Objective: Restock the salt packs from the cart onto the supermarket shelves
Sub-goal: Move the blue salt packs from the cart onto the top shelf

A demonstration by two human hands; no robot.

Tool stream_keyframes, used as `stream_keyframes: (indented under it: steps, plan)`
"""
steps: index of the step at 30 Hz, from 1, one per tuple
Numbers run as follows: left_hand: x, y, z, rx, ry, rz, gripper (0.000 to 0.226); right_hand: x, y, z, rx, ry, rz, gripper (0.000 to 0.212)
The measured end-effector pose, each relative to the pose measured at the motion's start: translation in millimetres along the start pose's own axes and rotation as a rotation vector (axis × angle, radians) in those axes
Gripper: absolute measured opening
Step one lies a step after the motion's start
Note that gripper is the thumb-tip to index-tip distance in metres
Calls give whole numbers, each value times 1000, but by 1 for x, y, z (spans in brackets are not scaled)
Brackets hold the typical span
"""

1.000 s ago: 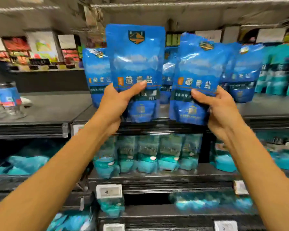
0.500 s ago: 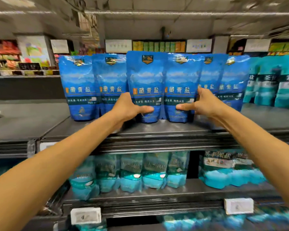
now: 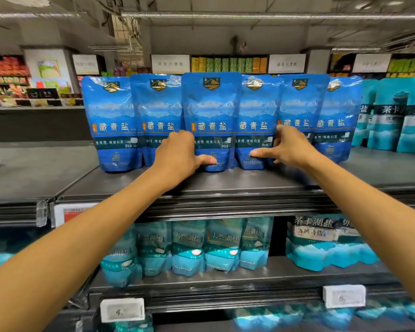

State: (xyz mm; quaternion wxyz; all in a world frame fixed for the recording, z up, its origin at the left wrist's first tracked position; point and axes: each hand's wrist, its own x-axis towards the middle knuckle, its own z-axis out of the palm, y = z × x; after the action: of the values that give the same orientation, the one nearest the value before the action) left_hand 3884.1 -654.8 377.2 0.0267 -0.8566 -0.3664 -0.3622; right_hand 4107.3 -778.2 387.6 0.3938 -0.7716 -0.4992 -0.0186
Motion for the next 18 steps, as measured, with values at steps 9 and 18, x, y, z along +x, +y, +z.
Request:
stream_keyframes:
  steps: [9,18]
  plan:
    - [-17,-2,-12,18,6,-42,70,-31,6,-5,80,4,73,83]
    - [-81,56,-23,-592,380,97,18,-137,33,-41,327,481,-230,9]
